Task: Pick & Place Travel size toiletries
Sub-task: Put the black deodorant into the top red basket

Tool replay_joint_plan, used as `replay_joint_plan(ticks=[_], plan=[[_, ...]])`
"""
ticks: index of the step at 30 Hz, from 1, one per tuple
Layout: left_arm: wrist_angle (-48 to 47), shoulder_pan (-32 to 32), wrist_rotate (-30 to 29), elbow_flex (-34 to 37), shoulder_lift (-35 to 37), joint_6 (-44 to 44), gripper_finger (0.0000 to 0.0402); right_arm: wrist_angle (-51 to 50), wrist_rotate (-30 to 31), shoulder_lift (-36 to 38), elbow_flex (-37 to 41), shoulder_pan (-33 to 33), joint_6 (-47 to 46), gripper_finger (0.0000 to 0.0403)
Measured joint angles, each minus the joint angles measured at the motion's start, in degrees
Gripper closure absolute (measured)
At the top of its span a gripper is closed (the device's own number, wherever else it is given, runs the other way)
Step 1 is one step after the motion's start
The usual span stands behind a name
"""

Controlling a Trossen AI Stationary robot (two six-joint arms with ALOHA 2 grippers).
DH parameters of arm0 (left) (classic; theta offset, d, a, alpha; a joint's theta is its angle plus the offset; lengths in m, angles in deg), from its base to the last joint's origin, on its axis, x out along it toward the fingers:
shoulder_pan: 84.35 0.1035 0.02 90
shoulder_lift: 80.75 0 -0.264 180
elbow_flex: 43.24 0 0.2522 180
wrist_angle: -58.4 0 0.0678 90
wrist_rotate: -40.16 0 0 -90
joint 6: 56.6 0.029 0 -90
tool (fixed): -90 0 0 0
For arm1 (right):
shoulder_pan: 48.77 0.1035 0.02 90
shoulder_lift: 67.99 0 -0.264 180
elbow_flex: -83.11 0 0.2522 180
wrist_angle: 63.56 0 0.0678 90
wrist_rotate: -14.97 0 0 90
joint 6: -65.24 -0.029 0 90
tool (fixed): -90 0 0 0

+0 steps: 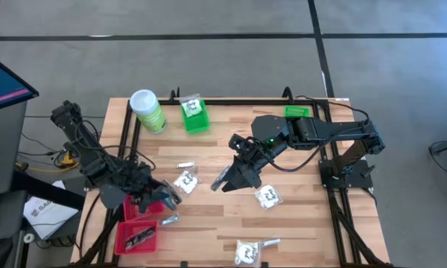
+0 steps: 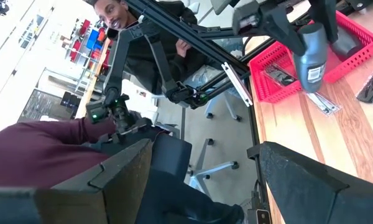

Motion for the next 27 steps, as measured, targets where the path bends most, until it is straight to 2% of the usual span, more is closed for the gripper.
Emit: replay_joint_plan(ticks=[6, 14, 23, 25, 27], plan=[[10.95, 0.00, -6.04, -0.02, 0.02, 7.59, 0.0192, -0.02, 0.00, 0.00, 0.00, -0.02, 0.00, 0.0111], [22.23, 0.00, -6.73, -0.02, 0.02, 15.87, 0.0192, -0.02, 0.00, 0.00, 0.00, -0.02, 0.00, 0.0111], [22.15, 0.00, -6.88, -0.02, -0.23, 19.11, 0.0203, -0.02, 0.00, 0.00, 0.00, -0.01, 0.00, 0.0111], [21.21, 0.67, -4.96, -0.02, -0.89, 18.16, 0.0217, -0.02, 0.00, 0.00, 0.00, -0.01, 0.00, 0.0111], [19.21, 3.46, 2.68, -0.02, -3.05, 15.01, 0.0239, -0.02, 0.00, 0.00, 0.00, -0.02, 0.00, 0.0111]])
